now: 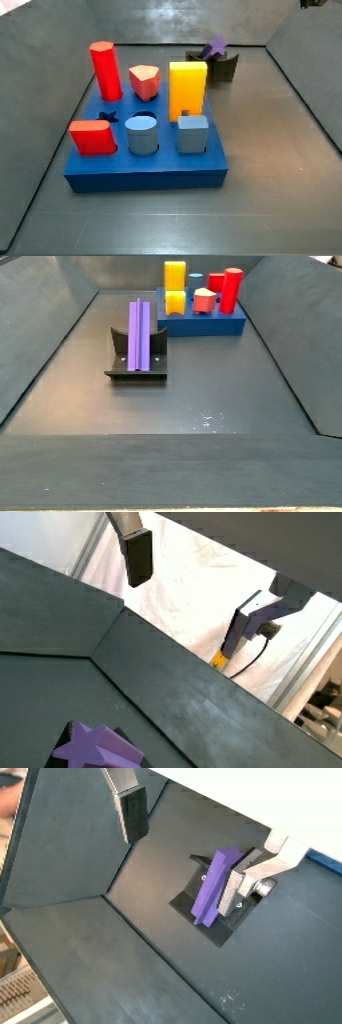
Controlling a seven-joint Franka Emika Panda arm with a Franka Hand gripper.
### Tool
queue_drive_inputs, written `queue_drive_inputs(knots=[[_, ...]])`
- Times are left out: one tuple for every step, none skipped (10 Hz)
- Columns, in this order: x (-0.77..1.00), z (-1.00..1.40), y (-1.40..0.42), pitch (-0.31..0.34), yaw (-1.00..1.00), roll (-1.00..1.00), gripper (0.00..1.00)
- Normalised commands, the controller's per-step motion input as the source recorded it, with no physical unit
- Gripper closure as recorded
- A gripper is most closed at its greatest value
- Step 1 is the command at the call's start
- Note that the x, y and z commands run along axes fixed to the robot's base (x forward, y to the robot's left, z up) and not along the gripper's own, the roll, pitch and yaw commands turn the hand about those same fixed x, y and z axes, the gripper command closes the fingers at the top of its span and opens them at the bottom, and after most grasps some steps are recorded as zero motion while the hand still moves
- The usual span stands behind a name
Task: Pick up the star object. Move up. Place the star object on the fixture. Regrasp the star object. Move to above the board. Insert the star object.
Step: Regrasp the star object.
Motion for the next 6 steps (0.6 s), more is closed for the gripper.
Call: queue_drive_inputs(knots=[[0.08, 0.0, -0.03, 0.043, 0.24, 0.18, 0.0], [0.08, -0.01, -0.04, 0.011, 0.22, 0.16, 0.0], [0.03, -1.0, 0.05, -0.125, 0.17, 0.12, 0.0], [0.03, -1.0, 0.05, -0.127, 0.15, 0.11, 0.0], [0.04, -1.0, 0.05, -0.168, 0.07, 0.1, 0.0], [0.04, -1.0, 0.04, -0.182, 0.05, 0.09, 0.0]])
